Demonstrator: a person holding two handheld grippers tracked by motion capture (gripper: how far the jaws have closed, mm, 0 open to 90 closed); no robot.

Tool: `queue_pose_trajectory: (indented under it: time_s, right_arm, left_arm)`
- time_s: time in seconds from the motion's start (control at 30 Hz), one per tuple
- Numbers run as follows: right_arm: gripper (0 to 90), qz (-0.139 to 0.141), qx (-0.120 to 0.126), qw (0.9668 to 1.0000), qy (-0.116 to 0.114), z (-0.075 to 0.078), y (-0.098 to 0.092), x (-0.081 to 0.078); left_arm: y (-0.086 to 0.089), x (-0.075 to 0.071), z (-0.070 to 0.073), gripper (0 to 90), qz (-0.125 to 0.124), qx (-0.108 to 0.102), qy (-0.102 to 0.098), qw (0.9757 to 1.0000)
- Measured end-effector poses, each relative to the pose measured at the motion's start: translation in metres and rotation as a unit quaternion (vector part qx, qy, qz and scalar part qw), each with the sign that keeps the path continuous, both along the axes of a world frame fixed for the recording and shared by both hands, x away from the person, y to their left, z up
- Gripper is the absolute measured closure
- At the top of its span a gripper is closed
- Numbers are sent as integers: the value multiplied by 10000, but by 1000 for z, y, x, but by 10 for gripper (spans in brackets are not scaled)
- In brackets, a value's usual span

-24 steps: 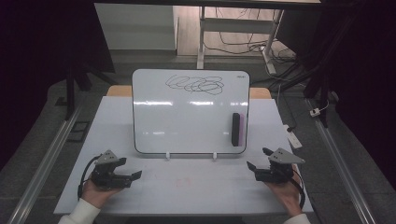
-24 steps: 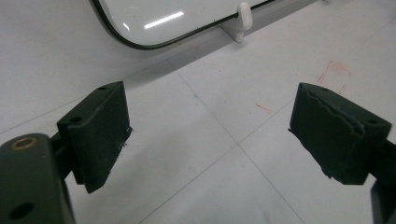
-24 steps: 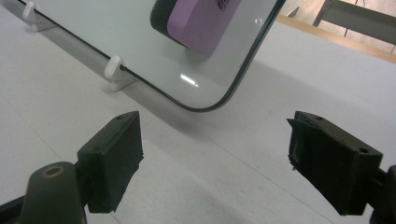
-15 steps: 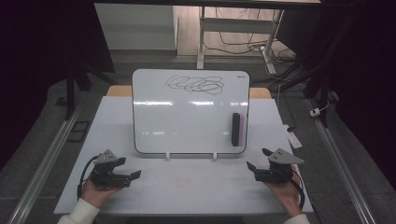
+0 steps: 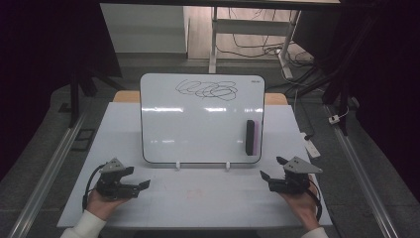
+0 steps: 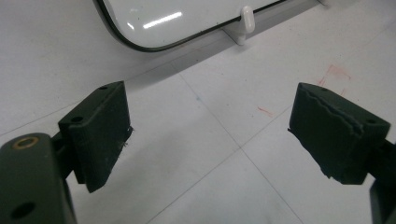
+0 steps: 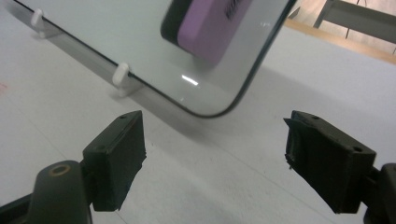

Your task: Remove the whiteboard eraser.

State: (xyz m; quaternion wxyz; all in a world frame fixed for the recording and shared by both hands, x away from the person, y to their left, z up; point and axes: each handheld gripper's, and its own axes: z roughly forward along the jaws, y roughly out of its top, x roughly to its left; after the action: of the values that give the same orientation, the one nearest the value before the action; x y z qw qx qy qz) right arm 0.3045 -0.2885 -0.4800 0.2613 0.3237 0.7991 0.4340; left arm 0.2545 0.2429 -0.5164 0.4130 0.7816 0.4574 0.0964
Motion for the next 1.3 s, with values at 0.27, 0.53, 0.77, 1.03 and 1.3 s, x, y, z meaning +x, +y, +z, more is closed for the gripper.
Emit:
queue_pose_trajectory:
  time_s: [0.27, 0.53, 0.77, 1.03, 1.3]
  right_arm:
    - [207, -107, 106, 9998, -101, 26, 19, 4]
    - [229, -463, 83, 9989, -39, 38, 51, 24]
    - [259, -772, -48, 9970, -57, 36, 71, 37]
    - [435, -1300, -287, 9907, -269, 31, 84, 40]
    - [574, -1442, -181, 9891, -241, 29, 87, 39]
  left_arm:
    - [-1, 1, 0, 137, -16, 31, 10, 10000]
    - [-1, 1, 0, 140, -16, 45, 9, 10000]
    - [2, -2, 0, 141, 17, 15, -38, 10000]
    - [1, -2, 0, 141, -3, 47, -35, 10000]
    - [0, -2, 0, 141, -14, 66, -45, 10000]
